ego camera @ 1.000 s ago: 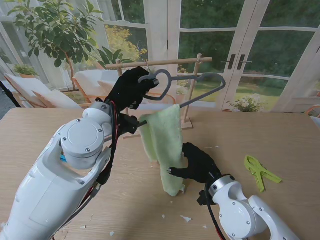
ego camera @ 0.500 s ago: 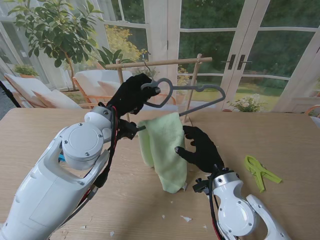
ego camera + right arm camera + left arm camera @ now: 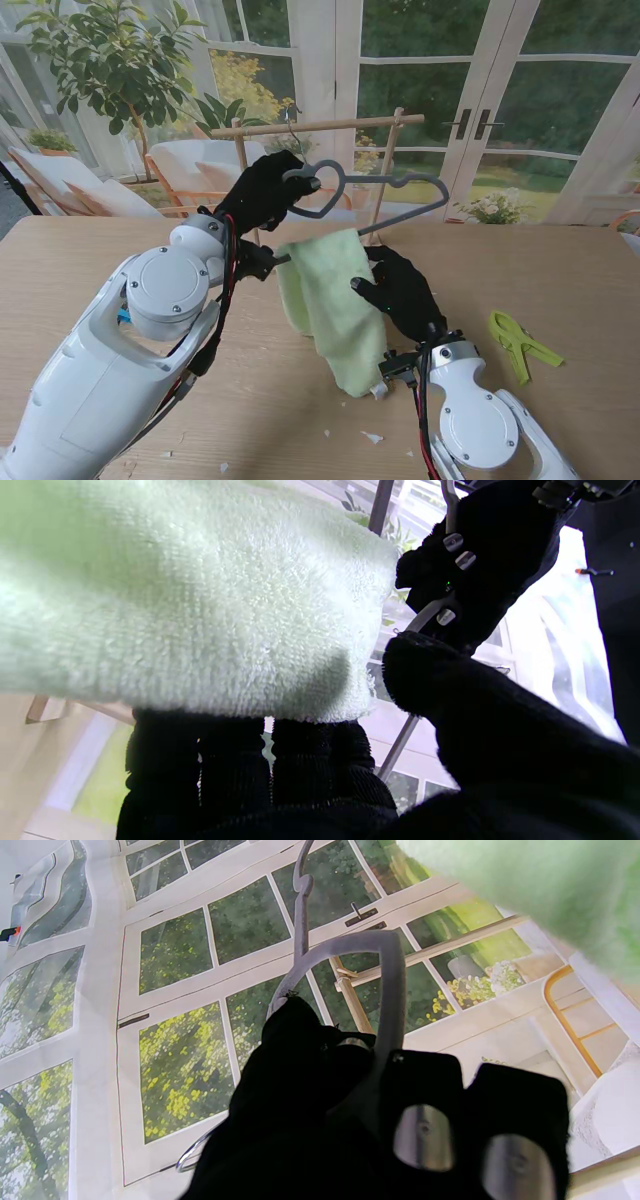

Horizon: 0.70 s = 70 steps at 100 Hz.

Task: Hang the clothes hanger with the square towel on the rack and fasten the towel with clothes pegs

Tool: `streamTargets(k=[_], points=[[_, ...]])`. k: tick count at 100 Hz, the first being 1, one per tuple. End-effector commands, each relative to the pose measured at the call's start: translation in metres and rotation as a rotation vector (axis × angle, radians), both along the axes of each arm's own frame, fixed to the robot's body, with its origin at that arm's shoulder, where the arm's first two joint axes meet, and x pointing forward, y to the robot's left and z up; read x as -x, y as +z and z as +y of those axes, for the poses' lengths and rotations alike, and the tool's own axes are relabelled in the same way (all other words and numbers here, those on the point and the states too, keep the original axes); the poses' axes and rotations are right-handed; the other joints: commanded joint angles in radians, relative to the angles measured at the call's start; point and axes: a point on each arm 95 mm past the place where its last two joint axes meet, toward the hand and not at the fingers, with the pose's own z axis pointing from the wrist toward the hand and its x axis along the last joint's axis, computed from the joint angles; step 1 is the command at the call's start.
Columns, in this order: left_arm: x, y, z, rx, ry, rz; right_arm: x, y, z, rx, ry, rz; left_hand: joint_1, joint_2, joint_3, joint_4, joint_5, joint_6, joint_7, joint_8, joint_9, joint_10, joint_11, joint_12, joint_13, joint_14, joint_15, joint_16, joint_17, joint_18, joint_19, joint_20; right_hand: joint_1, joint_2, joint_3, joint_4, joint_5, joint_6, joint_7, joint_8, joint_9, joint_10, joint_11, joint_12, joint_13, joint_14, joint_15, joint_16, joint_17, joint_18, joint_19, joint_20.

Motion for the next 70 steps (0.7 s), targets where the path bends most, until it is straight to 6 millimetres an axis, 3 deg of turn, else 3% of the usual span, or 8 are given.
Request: streamTargets(k=[1,20,30,36,46,56,64,70], points=[[0.001,0.001,-0.002,0.003,-0.012,0.002,0.003,0.001,0.006,-0.028,0.007,0.025,0.065,0.064,0.008,0.029,-0.012,0.031,0.013,0.011,0.030,0.004,0.111,0.046,0.060,-0.133,0.094,0.015,0.034,-0.039,0.291,0.010,-0.058,0.029,-0.023,0.032,0.014,0.047,-0.042,-0.069,0.056,-0.040,0.079,0.053,0.058,0.001,0.077,0.024,0.019,0.002,0.068,0.455],[0.000,0.002,-0.002,0.005,-0.013,0.002,0.004,0.002,0.006,0.005,0.001,0.083,0.065,0.063,0.008,0.029,-0.011,0.031,0.013,0.011,0.032,0.005,0.111,0.046,0.060,-0.133,0.094,0.015,0.035,-0.039,0.291,0.011,-0.123,-0.005,-0.056,0.029,0.097,0.029,0.016,-0.106,0.117,-0.127,0.223,0.286,0.080,-0.060,0.188,0.045,0.042,-0.006,0.130,0.437],[0.000,0.001,-0.002,0.001,-0.016,0.002,0.004,0.003,0.006,0.022,-0.003,0.074,0.064,0.063,0.007,0.029,-0.011,0.030,0.014,0.011,0.031,0.005,0.111,0.046,0.060,-0.133,0.094,0.015,0.035,-0.040,0.291,0.011,-0.096,-0.036,-0.050,0.028,0.205,-0.134,0.056,-0.059,0.086,-0.135,0.223,0.386,0.015,-0.085,0.205,0.066,-0.004,-0.021,0.106,0.433],[0.000,-0.001,-0.002,-0.004,-0.018,0.004,0.004,0.005,0.006,0.035,-0.006,0.061,0.064,0.063,0.008,0.029,-0.011,0.030,0.014,0.011,0.031,0.005,0.111,0.046,0.060,-0.133,0.094,0.015,0.035,-0.040,0.291,0.012,-0.041,-0.091,-0.059,-0.048,0.244,-0.250,0.127,-0.057,-0.088,-0.110,0.153,0.435,-0.140,-0.088,0.148,0.091,-0.090,-0.035,0.034,0.437],[-0.001,-0.004,-0.003,-0.011,-0.021,0.011,0.005,0.007,0.007,0.051,-0.010,0.029,0.064,0.063,0.008,0.029,-0.011,0.030,0.014,0.011,0.031,0.005,0.111,0.046,0.060,-0.133,0.094,0.015,0.035,-0.040,0.291,0.012,0.030,-0.143,-0.065,-0.079,0.186,-0.366,0.277,0.043,-0.422,-0.012,-0.064,0.262,-0.389,-0.063,-0.082,0.030,-0.227,-0.050,-0.132,0.430],[-0.002,-0.007,-0.003,-0.013,-0.021,0.017,0.006,0.009,0.007,0.045,-0.015,0.005,0.065,0.062,0.008,0.029,-0.011,0.030,0.014,0.010,0.031,0.005,0.110,0.046,0.060,-0.133,0.094,0.015,0.035,-0.040,0.291,0.012,0.053,-0.155,-0.018,-0.080,0.073,-0.290,0.339,0.306,-0.422,0.072,-0.285,-0.040,-0.379,0.010,-0.314,-0.089,-0.231,-0.024,-0.251,0.405],[-0.002,-0.009,-0.003,-0.014,-0.020,0.022,0.006,0.011,0.008,0.041,-0.026,-0.003,0.065,0.062,0.008,0.030,-0.011,0.032,0.013,0.010,0.031,0.005,0.110,0.046,0.060,-0.133,0.094,0.015,0.034,-0.039,0.291,0.013,0.058,-0.146,0.019,-0.070,-0.010,-0.178,0.435,0.441,-0.336,0.076,-0.289,-0.127,-0.279,0.029,-0.348,-0.109,-0.173,-0.004,-0.268,0.391],[-0.002,-0.009,-0.002,-0.014,-0.020,0.023,0.006,0.012,0.008,0.038,-0.040,-0.003,0.064,0.062,0.008,0.029,-0.010,0.031,0.014,0.010,0.031,0.005,0.110,0.046,0.060,-0.133,0.094,0.015,0.034,-0.039,0.291,0.013,0.065,-0.138,0.036,-0.069,-0.050,-0.148,0.484,0.463,-0.267,0.042,-0.164,-0.111,-0.193,0.009,-0.283,-0.083,-0.125,-0.006,-0.212,0.409]])
